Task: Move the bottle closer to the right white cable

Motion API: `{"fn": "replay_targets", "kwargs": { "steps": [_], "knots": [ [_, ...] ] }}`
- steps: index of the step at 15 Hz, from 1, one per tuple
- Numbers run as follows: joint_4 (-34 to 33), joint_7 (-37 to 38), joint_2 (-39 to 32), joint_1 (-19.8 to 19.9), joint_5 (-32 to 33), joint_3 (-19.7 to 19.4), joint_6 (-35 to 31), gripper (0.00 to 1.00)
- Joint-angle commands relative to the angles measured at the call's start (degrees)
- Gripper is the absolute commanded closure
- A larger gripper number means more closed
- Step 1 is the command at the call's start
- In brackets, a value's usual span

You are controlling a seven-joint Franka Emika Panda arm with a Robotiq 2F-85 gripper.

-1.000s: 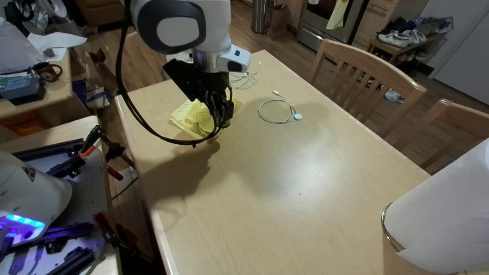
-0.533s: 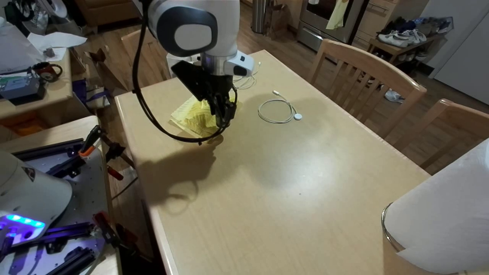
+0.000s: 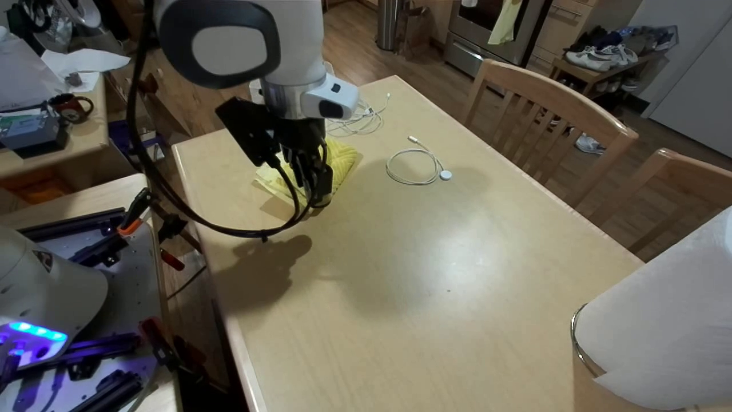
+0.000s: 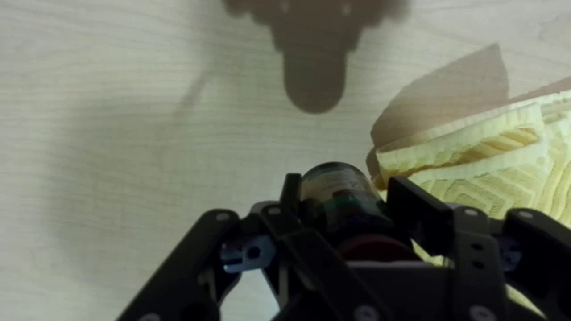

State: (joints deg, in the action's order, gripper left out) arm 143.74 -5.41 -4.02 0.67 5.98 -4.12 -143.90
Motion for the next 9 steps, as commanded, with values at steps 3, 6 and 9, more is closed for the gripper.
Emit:
{"fn": "replay_targets", "kwargs": {
  "steps": [3,6,9],
  "knots": [
    [0.38,-1.01,7.06,1.33,3.34,0.01,-1.13,0.72],
    [-2.05,0.17,5.33,0.38,5.06,1.47,-2.1,0.72],
    [-4.0,-1.1,4.19,-0.72,3.54,2.98,-1.12,0.72]
  ]
}}
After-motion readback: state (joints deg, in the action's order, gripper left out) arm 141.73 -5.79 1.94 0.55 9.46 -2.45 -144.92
